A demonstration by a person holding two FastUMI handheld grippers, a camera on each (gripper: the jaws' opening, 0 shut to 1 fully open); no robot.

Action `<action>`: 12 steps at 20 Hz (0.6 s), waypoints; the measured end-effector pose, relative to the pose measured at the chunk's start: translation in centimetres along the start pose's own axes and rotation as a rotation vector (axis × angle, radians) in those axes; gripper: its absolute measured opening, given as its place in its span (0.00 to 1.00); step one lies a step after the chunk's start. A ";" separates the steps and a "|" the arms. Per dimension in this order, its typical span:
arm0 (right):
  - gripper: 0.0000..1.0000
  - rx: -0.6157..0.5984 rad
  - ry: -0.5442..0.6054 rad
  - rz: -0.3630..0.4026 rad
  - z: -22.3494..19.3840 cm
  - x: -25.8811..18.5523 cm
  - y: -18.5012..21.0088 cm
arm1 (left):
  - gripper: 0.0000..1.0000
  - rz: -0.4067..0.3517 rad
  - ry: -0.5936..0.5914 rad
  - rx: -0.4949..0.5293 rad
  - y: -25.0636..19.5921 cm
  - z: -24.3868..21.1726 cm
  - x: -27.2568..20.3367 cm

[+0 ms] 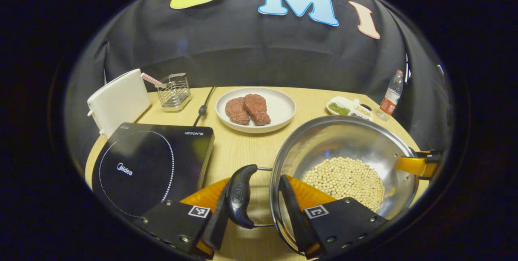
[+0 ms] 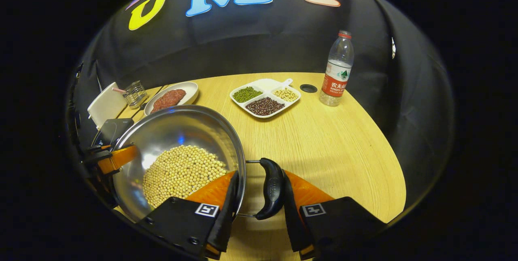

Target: First push the handle of the pot to place it horizontally, then grasp the pot with both hands and set it on the induction cooktop.

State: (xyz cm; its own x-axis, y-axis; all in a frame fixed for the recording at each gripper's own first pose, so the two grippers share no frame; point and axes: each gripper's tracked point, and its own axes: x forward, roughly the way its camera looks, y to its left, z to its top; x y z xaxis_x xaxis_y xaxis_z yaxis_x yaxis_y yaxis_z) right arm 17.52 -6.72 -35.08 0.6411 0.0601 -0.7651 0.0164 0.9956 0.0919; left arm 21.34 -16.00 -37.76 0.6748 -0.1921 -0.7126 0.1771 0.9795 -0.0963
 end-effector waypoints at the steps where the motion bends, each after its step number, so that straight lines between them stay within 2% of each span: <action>1: 0.53 0.000 -0.004 -0.004 0.1 0.0 0.1 | 0.68 0.002 -0.001 -0.003 0.0 -0.1 0.1; 4: 0.45 0.001 -0.008 0.009 0.2 0.0 0.2 | 0.63 -0.001 -0.009 -0.003 -0.1 0.1 -0.2; 5: 0.48 -0.007 -0.011 0.007 0.3 0.0 0.1 | 0.60 -0.002 -0.010 -0.004 -0.2 0.1 -0.4; 6: 0.45 -0.011 -0.013 0.004 0.4 0.0 0.1 | 0.62 -0.003 -0.012 -0.006 -0.1 0.3 -0.4; 7: 0.48 -0.015 -0.011 0.004 0.4 0.0 0.1 | 0.61 0.000 -0.014 -0.006 -0.2 0.3 -0.5; 8: 0.45 -0.014 -0.011 0.007 0.4 0.2 0.1 | 0.60 0.005 -0.013 -0.002 -0.2 0.4 -0.5; 9: 0.48 -0.014 -0.005 0.007 0.4 0.2 0.0 | 0.60 0.010 -0.013 0.001 -0.3 0.5 -0.7; 11: 0.44 -0.001 0.009 0.009 0.3 0.0 0.0 | 0.60 0.016 -0.007 0.004 -0.3 0.7 -0.9; 12: 0.51 -0.001 0.008 0.009 0.5 -0.3 0.1 | 0.60 0.013 -0.010 0.004 -0.3 1.0 -1.1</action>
State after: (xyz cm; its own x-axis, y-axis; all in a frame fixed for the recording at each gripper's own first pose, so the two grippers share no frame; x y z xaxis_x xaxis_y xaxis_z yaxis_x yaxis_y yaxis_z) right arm 17.71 -6.72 -34.55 0.6351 0.0697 -0.7693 0.0100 0.9951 0.0984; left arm 21.29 -16.17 -36.29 0.6839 -0.1798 -0.7070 0.1714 0.9816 -0.0839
